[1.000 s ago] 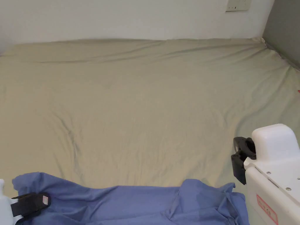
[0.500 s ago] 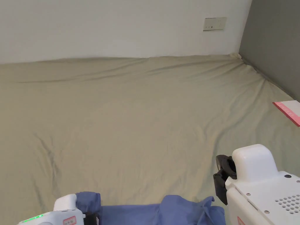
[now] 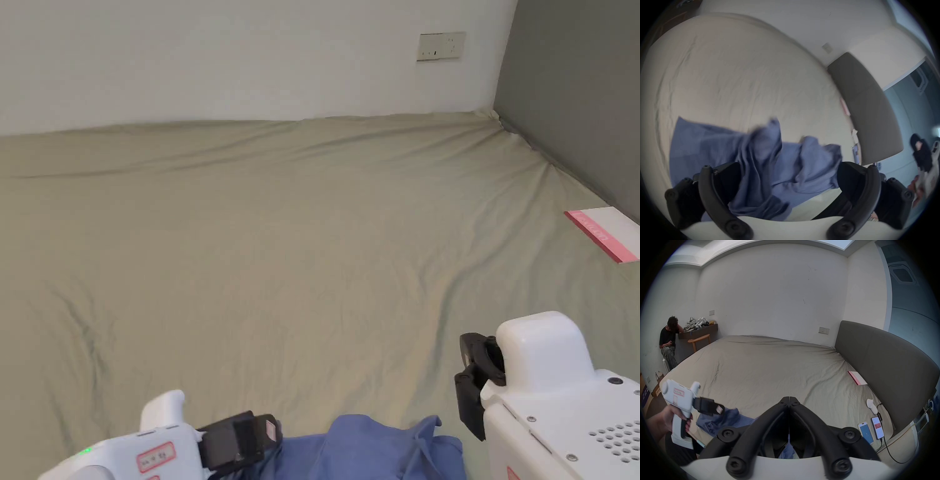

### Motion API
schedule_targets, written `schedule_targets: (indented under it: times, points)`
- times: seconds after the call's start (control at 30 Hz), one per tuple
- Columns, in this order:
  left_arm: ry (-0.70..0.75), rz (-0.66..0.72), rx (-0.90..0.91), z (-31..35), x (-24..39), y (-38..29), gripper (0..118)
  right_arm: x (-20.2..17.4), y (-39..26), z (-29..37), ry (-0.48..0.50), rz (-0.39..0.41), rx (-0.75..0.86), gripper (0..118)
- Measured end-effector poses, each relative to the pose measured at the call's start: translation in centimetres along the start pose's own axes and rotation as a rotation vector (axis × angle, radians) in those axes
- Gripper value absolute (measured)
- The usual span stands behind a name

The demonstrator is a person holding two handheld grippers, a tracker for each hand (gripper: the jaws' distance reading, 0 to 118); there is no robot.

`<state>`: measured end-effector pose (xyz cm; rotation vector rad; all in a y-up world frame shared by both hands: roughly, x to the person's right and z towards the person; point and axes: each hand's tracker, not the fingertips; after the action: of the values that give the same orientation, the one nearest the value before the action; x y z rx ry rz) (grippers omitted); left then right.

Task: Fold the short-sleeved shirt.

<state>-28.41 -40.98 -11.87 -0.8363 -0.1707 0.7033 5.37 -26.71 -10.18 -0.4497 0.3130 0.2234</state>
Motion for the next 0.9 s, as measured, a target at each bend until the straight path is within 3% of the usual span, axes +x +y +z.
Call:
schedule_targets:
  times: [0.1,0.13,0.37,0.53,0.63,0.77,0.9]
  points:
    - [0.119,-0.070,0.073,2.3,-0.3,0.7,17,-0.2,0.1,0.0,0.002,0.000,0.002,2]
    - [0.177,-0.130,0.095,2.6,-0.5,0.5,0,-0.3,0.1,0.0,0.004,0.000,0.004,2]
    - [0.390,-0.333,0.029,-0.5,-3.4,-3.8,0,-1.4,0.2,0.3,0.021,0.019,0.005,2]
    - [0.350,-0.418,-0.070,-4.6,-2.5,-8.6,0,-1.6,0.2,0.4,0.024,0.034,-0.004,2]
    - [0.497,-0.642,0.010,-6.5,-0.9,-11.7,0,-1.6,0.1,0.6,0.018,0.037,-0.011,2]
    - [0.579,-0.815,0.021,-7.9,0.9,-13.5,0,-1.3,-0.3,0.8,0.040,-0.007,-0.021,2]
    - [0.475,-0.704,0.022,-7.5,1.7,-12.3,0,-1.7,-0.6,0.3,0.024,0.025,-0.033,2]
